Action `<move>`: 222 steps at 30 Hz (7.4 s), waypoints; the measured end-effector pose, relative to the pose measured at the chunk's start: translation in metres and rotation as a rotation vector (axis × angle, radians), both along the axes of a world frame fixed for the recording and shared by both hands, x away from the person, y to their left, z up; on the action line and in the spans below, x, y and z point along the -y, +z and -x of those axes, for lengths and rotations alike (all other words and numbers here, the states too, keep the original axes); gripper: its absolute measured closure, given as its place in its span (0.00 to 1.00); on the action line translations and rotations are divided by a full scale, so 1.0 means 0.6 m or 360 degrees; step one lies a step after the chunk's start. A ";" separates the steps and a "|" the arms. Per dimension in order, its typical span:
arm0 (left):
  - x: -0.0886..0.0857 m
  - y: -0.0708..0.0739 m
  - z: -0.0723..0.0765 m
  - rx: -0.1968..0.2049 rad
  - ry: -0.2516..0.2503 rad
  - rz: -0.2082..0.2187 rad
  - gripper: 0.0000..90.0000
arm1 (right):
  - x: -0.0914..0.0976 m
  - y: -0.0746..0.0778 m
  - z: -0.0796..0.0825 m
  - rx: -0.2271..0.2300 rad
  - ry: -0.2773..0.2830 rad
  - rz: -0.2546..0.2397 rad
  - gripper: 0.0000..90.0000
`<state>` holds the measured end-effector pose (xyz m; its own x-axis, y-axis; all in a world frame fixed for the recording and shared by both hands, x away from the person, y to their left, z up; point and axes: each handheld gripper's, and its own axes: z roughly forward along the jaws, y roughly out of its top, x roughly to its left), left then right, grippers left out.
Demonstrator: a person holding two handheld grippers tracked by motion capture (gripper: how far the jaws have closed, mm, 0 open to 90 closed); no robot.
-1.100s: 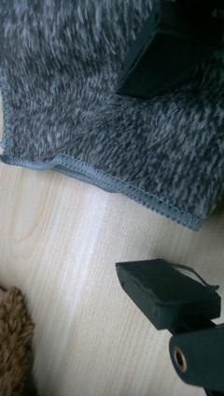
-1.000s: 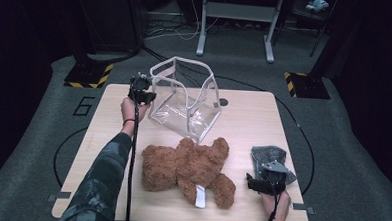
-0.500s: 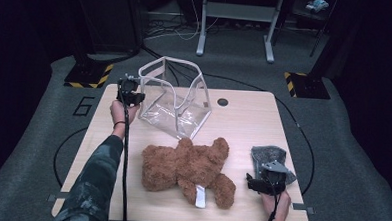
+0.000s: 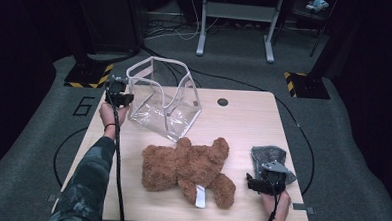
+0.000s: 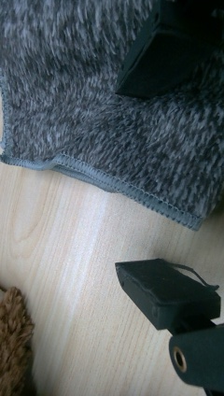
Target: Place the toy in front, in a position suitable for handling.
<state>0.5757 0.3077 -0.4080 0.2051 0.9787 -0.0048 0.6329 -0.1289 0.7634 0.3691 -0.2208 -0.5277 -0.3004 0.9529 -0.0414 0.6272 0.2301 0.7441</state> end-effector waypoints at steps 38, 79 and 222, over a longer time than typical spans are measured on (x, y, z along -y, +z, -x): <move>-0.120 -0.004 0.095 0.0042 0.0255 -0.0055 0.97 | 0.000 0.000 0.000 -0.0002 0.0005 0.0002 0.13; -0.129 0.005 0.221 0.0116 0.0224 0.0049 0.43 | -0.001 0.000 0.000 -0.0002 -0.0001 0.0002 0.13; 0.008 -0.021 0.025 0.0171 -0.0281 -0.0050 0.83 | 0.001 0.000 -0.001 0.0004 -0.0024 -0.0004 0.15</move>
<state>0.5608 0.3029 -0.4208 0.3711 0.9269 0.0560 0.5138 -0.2552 0.8191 0.3699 -0.2212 -0.5276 -0.2859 0.9574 -0.0400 0.6288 0.2189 0.7461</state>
